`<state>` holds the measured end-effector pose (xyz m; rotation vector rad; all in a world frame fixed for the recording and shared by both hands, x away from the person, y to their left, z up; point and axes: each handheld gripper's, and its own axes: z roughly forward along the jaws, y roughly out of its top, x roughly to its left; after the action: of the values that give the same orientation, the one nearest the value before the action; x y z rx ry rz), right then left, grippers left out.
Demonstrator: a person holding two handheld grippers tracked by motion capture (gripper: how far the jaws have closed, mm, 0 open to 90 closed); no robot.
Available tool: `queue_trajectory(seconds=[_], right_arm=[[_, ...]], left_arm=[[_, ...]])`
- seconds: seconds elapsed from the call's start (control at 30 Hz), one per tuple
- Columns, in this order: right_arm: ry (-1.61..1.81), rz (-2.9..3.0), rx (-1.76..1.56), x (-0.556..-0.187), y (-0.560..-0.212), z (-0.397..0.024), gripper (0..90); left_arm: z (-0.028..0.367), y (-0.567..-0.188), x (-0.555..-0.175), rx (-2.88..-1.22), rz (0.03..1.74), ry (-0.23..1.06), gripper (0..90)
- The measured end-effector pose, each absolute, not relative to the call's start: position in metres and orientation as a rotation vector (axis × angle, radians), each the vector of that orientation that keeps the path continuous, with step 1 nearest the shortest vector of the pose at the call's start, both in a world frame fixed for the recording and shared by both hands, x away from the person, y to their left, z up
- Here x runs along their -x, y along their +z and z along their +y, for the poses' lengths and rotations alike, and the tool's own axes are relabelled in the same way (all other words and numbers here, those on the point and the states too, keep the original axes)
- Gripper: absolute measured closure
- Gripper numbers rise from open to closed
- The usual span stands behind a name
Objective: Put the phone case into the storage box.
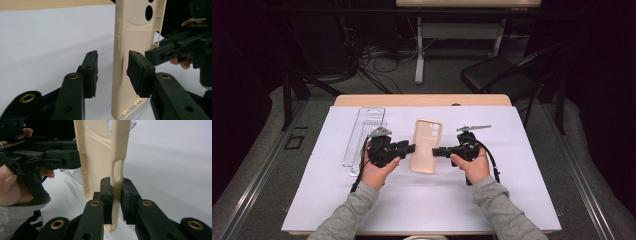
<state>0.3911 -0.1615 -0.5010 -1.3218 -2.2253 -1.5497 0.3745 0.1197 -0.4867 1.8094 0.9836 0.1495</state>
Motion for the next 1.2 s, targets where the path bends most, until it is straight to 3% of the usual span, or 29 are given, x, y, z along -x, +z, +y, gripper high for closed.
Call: queue_trajectory(seconds=[0.6,1.0,1.2], right_arm=[[-1.529,-2.266,1.355,-0.393,-0.504,-0.163,81.0],[-1.511,-2.292,1.348,-0.391,-0.507,-0.159,81.0],[-1.510,-2.301,1.341,-0.390,-0.507,-0.157,81.0]], left_arm=[[0.124,-0.487,-0.379,-1.863,0.955,0.321,40.4],[0.125,-0.479,-0.377,-1.941,0.883,0.496,38.2],[0.125,-0.475,-0.377,-1.966,0.855,0.518,36.2]])
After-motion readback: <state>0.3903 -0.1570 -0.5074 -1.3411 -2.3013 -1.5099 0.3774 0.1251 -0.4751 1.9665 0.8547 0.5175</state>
